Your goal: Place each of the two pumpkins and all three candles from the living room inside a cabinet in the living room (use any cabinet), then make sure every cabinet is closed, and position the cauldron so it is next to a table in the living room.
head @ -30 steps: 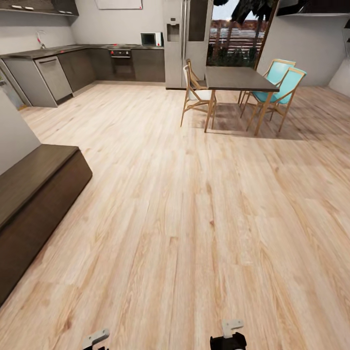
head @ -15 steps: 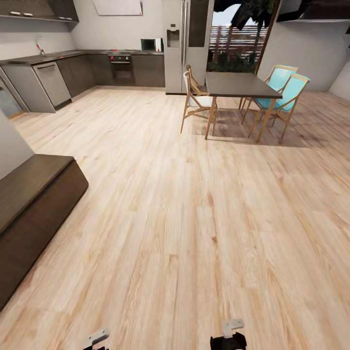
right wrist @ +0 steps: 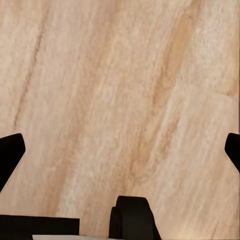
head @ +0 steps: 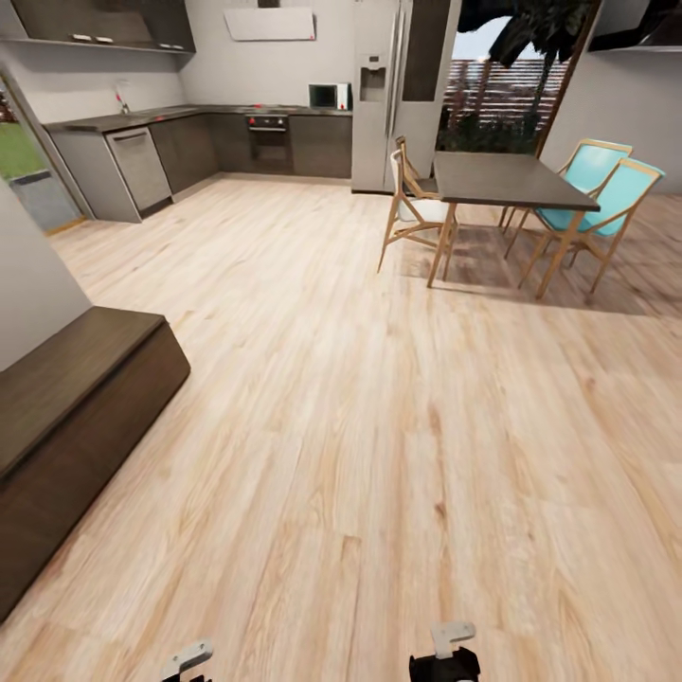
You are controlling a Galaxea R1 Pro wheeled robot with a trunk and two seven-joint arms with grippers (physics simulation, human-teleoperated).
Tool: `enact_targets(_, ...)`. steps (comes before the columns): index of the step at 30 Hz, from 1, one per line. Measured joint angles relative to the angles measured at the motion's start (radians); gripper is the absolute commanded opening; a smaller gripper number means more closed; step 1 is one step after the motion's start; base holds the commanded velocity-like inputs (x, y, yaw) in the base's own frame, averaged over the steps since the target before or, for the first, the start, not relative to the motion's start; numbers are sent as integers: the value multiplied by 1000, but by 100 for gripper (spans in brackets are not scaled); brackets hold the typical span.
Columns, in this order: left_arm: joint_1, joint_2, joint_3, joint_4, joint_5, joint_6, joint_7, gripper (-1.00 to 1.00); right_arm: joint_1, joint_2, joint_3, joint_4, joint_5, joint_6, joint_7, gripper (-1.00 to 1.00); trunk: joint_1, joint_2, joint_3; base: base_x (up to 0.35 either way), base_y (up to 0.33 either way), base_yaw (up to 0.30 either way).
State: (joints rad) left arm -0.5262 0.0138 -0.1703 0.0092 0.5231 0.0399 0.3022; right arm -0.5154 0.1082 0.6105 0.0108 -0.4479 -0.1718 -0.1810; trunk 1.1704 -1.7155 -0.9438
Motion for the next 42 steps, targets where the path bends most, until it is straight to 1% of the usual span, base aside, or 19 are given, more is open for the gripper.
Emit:
enact_targets(16,0,0,0,1,0,-1,0,100,0,1,0,0,0,0,0,100,0,0,14,296,-154,249)
enact_targets(22,0,-3,0,0,-1,-3,0,100,0,1,0,0,0,0,0,100,0,0,19,41,-69,250)
enact_targets(24,0,-9,0,0,-1,-3,0,100,0,1,0,0,0,0,0,100,0,0,20,5,-240,250)
enact_targets(29,0,-16,0,0,-3,-3,0,100,0,1,0,0,0,0,0,100,0,0,25,1,-305,250)
enact_targets(42,0,-15,-1,0,-3,-3,0,100,0,1,0,1,0,0,0,100,0,0,35,0,-326,250)
